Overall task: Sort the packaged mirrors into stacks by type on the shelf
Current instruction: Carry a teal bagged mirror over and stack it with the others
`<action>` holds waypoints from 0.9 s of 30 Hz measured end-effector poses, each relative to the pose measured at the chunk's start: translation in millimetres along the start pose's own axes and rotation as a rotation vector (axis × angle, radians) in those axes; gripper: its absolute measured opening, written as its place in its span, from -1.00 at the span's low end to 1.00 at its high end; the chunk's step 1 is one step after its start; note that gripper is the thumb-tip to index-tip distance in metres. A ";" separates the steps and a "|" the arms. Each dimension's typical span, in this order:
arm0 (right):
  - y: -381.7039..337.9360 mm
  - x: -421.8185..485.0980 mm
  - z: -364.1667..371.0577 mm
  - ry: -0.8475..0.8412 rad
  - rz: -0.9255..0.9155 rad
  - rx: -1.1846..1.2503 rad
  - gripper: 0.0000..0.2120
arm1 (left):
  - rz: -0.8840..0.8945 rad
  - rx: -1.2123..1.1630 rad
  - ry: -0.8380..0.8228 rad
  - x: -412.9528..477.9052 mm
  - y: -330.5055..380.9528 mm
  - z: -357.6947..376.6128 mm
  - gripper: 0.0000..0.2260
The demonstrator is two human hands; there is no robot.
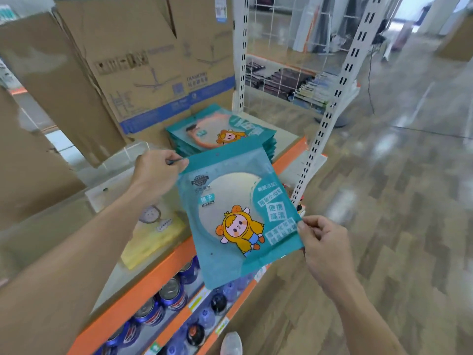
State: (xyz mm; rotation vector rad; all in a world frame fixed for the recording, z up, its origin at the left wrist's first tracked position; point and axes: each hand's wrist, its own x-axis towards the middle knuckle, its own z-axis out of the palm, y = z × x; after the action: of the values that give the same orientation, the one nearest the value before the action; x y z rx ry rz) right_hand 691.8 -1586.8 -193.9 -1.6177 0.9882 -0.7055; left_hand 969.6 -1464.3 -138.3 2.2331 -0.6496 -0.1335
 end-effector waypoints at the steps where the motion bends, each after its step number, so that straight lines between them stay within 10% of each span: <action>1: -3.7 11.6 1.6 -0.004 -0.015 -0.001 -0.78 | -0.007 -0.006 0.006 10.0 -0.1 1.2 -0.87; 27: -76.9 223.5 70.2 -0.068 -0.335 -0.375 -0.83 | -0.162 0.080 0.122 156.2 0.1 3.2 -0.90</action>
State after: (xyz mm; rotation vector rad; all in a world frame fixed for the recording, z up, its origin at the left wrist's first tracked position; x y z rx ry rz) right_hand 877.7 -1741.8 -146.9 -2.1549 0.8417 -0.7096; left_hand 1103.5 -1543.5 -123.2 2.3494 -0.4150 -0.0515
